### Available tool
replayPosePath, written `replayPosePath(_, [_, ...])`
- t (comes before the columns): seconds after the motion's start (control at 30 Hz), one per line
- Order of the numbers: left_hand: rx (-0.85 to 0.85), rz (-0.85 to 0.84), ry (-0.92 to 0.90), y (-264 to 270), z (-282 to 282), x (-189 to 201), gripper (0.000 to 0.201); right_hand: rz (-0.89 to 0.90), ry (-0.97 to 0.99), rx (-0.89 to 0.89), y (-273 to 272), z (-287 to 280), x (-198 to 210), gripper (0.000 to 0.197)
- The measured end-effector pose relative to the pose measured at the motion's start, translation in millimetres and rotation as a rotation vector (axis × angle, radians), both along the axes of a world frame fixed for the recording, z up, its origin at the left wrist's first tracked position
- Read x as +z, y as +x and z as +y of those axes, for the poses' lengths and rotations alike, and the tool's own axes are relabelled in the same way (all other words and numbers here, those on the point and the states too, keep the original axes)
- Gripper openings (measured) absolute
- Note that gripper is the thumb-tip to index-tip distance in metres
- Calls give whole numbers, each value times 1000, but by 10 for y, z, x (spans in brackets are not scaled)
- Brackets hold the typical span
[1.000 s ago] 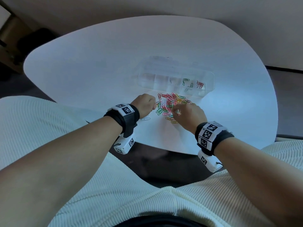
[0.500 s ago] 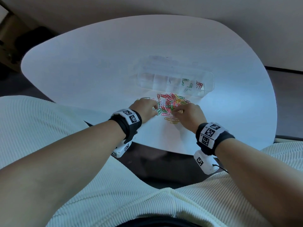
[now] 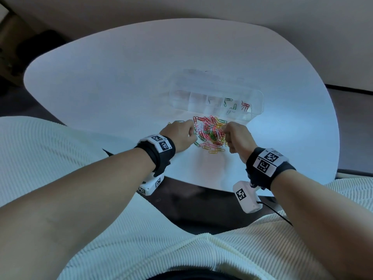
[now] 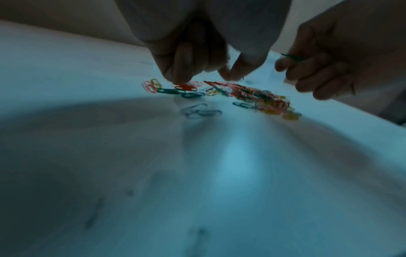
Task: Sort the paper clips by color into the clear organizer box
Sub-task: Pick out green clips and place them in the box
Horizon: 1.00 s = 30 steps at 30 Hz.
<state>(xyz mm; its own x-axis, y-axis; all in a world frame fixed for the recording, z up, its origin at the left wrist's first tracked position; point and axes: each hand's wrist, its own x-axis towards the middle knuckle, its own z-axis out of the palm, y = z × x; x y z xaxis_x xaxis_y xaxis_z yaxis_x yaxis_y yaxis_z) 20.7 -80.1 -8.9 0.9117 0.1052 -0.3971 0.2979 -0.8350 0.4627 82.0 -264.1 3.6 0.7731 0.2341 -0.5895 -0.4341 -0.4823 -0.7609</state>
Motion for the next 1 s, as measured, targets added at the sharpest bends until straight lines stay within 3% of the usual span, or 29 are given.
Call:
replayPosePath(0.17, [116, -34, -296, 120, -26, 212, 27, 194, 285, -92, 45, -6, 149, 17])
replayPosePath(0.33, [300, -4, -627, 196, -95, 372, 39, 263, 428, -237, 151, 1, 242, 42])
replayPosePath(0.57, [398, 17, -905, 286, -203, 569, 18, 240, 560, -443, 390, -50, 485, 3])
replayPosePath(0.67, [513, 10, -1015, 361, -254, 630, 20, 283, 579, -574, 470, -70, 547, 20])
replayPosePath(0.8, [720, 3, -1112, 500, -300, 692, 21, 324, 664, -591, 561, -41, 637, 50])
replayPosePath(1.0, [917, 32, -1037, 736, -362, 760, 14, 348, 705, -553, 623, 37, 670, 65])
